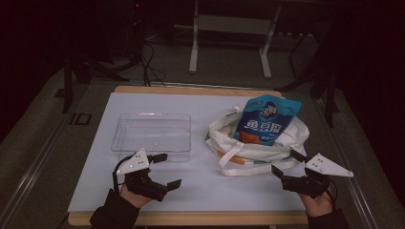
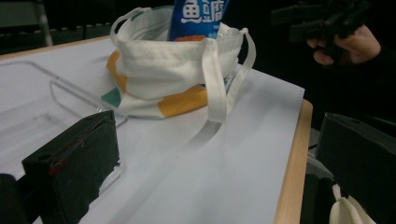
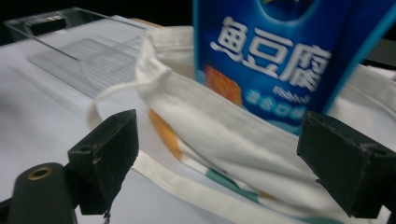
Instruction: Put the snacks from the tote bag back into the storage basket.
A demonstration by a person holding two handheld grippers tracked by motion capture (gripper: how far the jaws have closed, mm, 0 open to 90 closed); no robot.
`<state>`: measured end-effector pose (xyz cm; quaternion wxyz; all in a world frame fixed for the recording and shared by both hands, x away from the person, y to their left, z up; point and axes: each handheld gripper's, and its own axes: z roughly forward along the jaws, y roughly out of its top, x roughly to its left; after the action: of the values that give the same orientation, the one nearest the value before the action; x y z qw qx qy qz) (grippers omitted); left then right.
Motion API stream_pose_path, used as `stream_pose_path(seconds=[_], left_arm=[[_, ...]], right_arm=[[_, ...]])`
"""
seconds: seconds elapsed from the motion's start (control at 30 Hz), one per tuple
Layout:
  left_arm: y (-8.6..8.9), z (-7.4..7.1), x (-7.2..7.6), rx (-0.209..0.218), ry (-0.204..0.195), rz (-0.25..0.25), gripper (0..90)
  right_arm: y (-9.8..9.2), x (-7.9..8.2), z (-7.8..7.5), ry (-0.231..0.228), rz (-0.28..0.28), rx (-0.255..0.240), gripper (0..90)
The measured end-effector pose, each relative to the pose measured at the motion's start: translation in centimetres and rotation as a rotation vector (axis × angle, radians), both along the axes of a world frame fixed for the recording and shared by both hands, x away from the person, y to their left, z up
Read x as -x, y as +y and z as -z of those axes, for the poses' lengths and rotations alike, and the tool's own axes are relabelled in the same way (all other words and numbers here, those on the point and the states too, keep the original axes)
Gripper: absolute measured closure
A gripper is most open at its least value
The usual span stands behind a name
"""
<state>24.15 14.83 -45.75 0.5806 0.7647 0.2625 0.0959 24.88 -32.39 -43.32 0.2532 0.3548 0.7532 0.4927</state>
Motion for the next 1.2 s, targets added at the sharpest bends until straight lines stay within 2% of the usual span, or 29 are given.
stream_pose_path(seconds=[0.07,0.3,0.5,0.63,0.77,0.8,0.93,1.2], left_arm=[[-0.7,-0.5,-0.5,-0.024,-0.017,0.007,0.0],[-1.8,-0.9,-1.6,-0.030,-0.023,0.026,0.0],[-2.9,-1.3,-2.6,-0.027,-0.034,0.047,0.0],[-4.0,-2.0,-3.4,-0.027,-0.058,0.067,0.0],[-4.4,-2.3,-3.8,-0.033,-0.071,0.066,0.0],[-5.0,-2.6,-4.3,-0.033,-0.079,0.075,0.0],[-5.6,-3.0,-4.9,-0.041,-0.085,0.088,0.0],[-6.7,-3.6,-6.5,-0.027,-0.090,0.107,0.0]], right_arm=[[0.1,-0.6,-0.4,0.002,-0.010,-0.016,12.4],[-0.1,-1.4,-1.5,-0.035,-0.013,-0.011,12.5],[-0.5,-1.8,-2.2,-0.055,-0.021,-0.028,12.5],[-0.9,-2.1,-2.6,-0.074,-0.022,-0.029,13.2],[-1.0,-2.3,-2.8,-0.080,-0.024,-0.025,13.5],[-1.2,-2.5,-3.1,-0.094,-0.038,-0.010,14.1],[-1.5,-2.9,-3.2,-0.090,-0.037,-0.010,14.1],[-2.5,-4.1,-3.7,-0.097,-0.042,-0.037,12.8]])
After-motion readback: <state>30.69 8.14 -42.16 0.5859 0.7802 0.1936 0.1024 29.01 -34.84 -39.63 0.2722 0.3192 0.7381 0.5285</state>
